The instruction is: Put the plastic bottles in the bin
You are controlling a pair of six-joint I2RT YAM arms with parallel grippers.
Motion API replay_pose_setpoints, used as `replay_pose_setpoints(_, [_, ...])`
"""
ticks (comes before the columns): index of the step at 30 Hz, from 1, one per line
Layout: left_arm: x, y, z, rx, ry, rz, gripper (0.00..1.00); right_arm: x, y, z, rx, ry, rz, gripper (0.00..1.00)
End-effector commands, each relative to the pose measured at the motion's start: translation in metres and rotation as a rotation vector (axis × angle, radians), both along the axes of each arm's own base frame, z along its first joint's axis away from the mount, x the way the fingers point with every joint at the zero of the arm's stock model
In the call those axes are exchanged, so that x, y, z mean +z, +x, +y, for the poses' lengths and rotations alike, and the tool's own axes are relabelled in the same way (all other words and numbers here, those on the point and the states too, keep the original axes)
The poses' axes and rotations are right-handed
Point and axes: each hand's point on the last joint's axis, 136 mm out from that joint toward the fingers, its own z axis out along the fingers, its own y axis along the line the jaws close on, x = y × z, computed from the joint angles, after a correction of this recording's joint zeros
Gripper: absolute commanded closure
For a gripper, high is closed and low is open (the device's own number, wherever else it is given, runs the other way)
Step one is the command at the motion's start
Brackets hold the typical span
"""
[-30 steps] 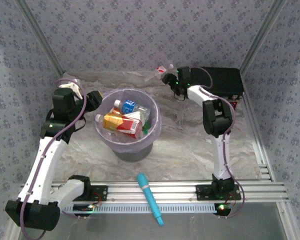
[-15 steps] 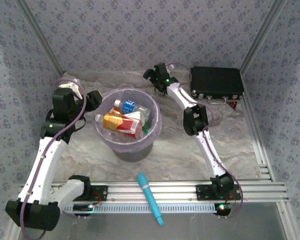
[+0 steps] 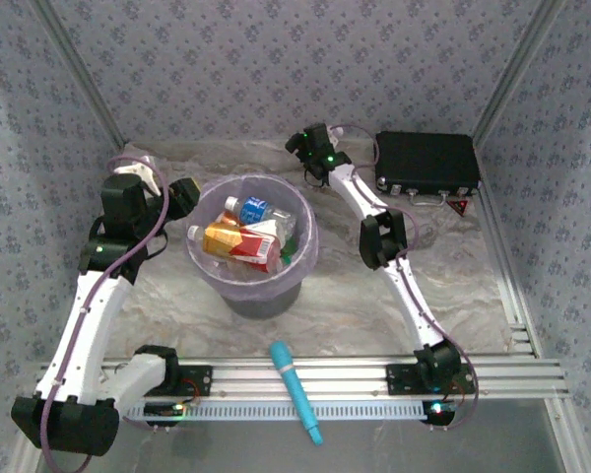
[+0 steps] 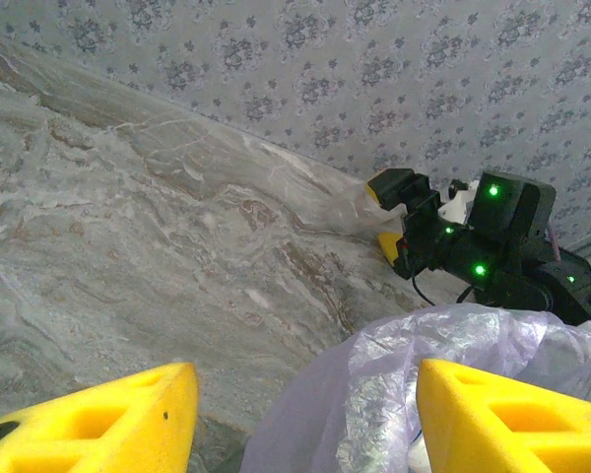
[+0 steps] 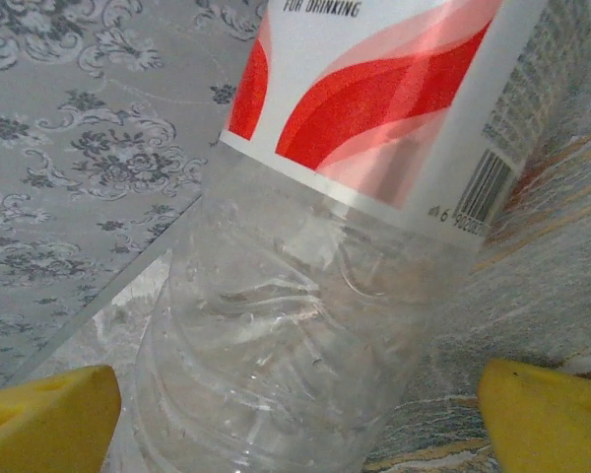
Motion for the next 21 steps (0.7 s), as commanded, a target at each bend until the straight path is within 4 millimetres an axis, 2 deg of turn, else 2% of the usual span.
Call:
replay_pose_setpoints(1, [0.014,-0.002,0.002,0.006,-0.007,-0.043,0.39,-0.077,-0.037,-0.051,-0.025,-0.142,0.258,0.05])
replay_pose_setpoints(8, [0.017,-0.002,0.002,0.011,-0.024,-0.043,0.39,-0.042,-0.075,-0.095,-0.041,-0.236,0.229,0.05])
replay_pose_setpoints(11, [0.02,-0.002,0.0,0.004,-0.034,-0.047,0.39,-0.036,-0.098,-0.115,-0.035,-0.249,0.246,0.05])
replay_pose_setpoints(13, [0.022,-0.002,0.001,0.006,-0.037,-0.051,0.39,-0.028,-0.106,-0.122,-0.018,-0.236,0.232,0.05])
replay_pose_setpoints(15, [0.022,-0.002,0.0,0.007,-0.041,-0.051,0.39,-0.01,-0.105,-0.12,0.033,-0.245,0.186,0.03])
replay_pose_setpoints(18, [0.022,-0.002,0.0,0.008,-0.049,-0.05,0.39,0.005,-0.1,-0.108,0.134,-0.294,0.184,0.0])
replay_pose_setpoints(21, [0.019,-0.001,0.0,0.012,-0.05,-0.043,0.39,0.0,-0.094,-0.098,0.192,-0.319,0.21,0.0])
